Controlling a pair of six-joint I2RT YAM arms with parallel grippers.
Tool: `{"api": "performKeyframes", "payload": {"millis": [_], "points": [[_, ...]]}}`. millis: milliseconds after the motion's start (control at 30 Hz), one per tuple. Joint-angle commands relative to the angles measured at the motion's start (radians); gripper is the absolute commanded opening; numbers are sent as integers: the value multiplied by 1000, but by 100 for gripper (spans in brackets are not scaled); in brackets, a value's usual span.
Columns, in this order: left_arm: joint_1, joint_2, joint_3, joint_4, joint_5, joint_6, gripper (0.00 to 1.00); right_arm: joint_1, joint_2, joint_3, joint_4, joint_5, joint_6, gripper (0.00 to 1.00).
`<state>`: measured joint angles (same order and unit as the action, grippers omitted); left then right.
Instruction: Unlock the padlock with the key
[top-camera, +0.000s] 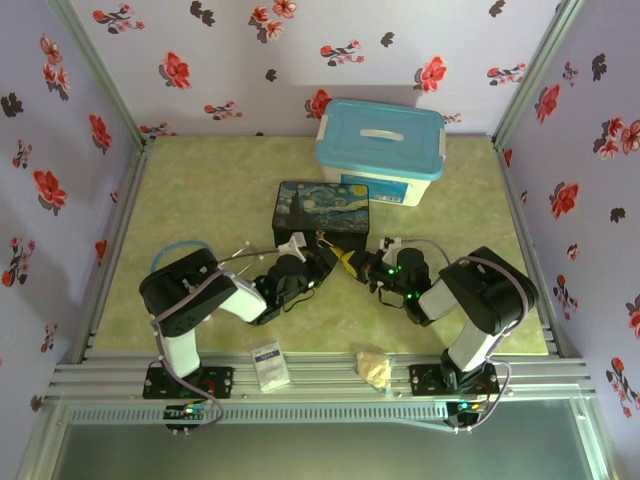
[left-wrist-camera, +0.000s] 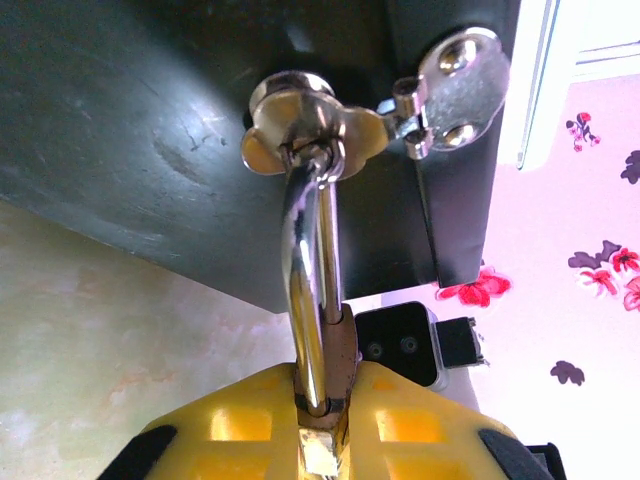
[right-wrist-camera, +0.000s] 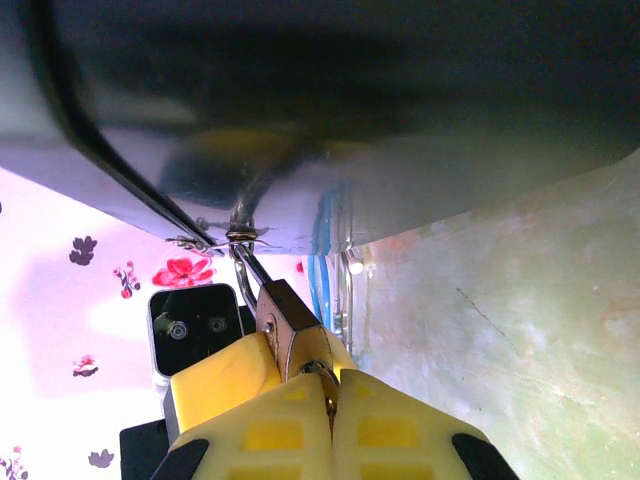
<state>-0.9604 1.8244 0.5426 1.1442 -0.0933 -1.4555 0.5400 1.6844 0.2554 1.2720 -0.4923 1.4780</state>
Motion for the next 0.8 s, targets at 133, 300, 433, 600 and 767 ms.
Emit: {"api": "performKeyframes", "payload": {"millis": [133,300,433,600,767], "points": [[-41,15,35,79,96,-11,0,57,35,39,85,65,-21,0],[-50,16,44,82,83,-18,0,113,43,58,113,163,58,0],[-52,25,50,84,90,-26,0,126,22,76,84,184,18,2],[-52,30,32,88,74,-25,0,115,56,36,114,195,30,21],[-51,36,14,88,49,-43,0,115,1,-29,16,272,-46,24]]}}
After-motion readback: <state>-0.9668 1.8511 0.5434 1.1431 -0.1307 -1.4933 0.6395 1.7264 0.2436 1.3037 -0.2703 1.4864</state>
